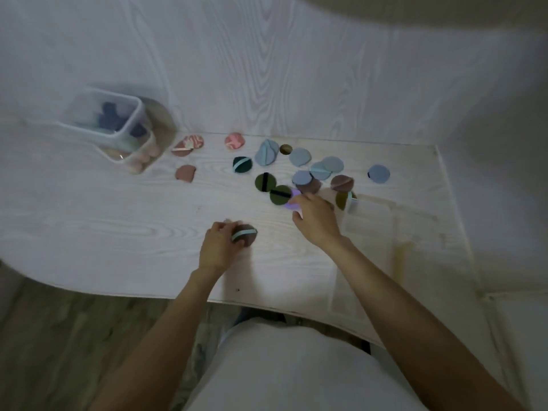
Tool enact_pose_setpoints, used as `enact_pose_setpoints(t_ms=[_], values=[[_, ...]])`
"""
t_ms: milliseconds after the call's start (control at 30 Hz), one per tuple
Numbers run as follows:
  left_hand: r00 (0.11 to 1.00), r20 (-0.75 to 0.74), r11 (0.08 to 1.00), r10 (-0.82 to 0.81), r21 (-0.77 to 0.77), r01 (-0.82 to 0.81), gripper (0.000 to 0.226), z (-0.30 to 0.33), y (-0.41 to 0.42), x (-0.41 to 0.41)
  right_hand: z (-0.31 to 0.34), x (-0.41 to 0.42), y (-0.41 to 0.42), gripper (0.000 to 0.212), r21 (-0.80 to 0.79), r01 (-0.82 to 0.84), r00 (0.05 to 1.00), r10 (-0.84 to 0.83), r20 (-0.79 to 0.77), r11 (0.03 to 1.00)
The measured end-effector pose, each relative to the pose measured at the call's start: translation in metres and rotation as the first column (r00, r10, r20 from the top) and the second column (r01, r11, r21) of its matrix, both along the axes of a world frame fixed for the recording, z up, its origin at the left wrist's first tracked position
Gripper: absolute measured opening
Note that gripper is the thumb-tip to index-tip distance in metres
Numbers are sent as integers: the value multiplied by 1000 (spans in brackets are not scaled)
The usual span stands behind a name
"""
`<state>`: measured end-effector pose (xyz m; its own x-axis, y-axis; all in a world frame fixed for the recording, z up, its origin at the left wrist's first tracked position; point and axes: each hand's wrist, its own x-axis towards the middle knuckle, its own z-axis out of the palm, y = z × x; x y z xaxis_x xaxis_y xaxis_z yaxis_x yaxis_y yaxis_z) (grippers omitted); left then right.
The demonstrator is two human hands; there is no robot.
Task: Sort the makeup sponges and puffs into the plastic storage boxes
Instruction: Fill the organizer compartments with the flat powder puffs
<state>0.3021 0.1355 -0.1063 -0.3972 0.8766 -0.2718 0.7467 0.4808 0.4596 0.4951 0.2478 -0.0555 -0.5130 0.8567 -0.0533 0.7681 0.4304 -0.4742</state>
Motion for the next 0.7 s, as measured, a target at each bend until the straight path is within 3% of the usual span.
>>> enact_pose_setpoints(t_ms=[233, 367, 433, 533, 700], values=[[994, 30, 993, -106, -57, 107, 52, 8, 17, -13, -18, -49, 45, 38, 55, -65, 976, 52, 213, 996], [997, 48, 996, -63, 73, 60, 47, 19, 63, -16, -28, -64, 49, 35, 121, -83, 940, 37, 338, 989], [996, 55, 988, -63, 142, 55, 46, 20, 92, -14, -25, -67, 47, 32, 115, -53, 961, 19, 277, 992], [994, 18, 986, -105, 131, 102, 42, 15, 131, -12, -14, -55, 42, 20, -17, 57, 998, -57, 25, 998], [968, -50, 969, -247, 3, 247, 29, 8, 161, -17, 17, 9, 35, 25, -166, 222, 921, -262, -287, 961]])
